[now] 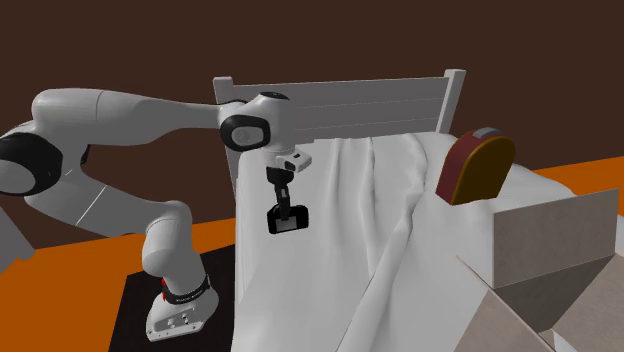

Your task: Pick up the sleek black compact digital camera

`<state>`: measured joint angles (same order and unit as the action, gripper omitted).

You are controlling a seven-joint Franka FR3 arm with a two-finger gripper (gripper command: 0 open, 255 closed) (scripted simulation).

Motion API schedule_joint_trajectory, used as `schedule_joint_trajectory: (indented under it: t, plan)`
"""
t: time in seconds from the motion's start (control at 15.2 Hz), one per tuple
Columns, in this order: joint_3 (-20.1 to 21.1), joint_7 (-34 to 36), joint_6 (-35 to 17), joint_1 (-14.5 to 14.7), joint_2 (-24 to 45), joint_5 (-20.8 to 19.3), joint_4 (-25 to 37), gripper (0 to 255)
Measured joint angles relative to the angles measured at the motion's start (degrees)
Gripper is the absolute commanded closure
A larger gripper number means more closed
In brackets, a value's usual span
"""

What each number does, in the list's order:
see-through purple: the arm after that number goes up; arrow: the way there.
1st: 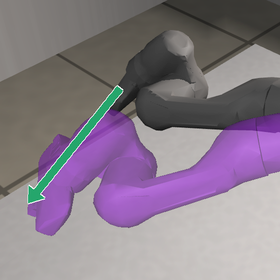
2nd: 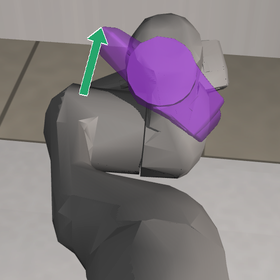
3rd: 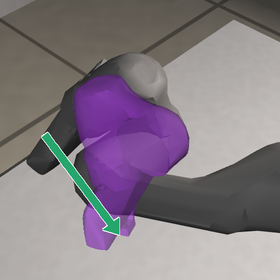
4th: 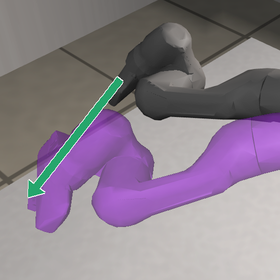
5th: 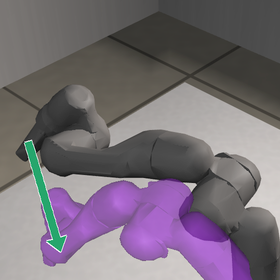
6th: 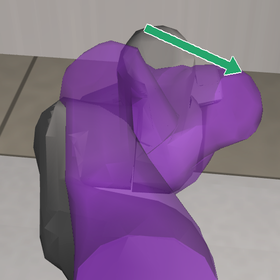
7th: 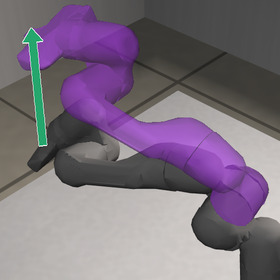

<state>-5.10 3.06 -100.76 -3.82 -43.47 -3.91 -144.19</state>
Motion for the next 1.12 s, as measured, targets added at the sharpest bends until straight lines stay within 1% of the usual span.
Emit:
schedule_joint_trajectory:
  t: [0.59, 1.12]
  plan:
    - [0.0, 0.0, -0.2, 0.0, -0.1, 0.0, -0.2, 255]
    - [0.4, 0.1, 5.0, 0.2, 0.5, 0.3, 5.4, 255]
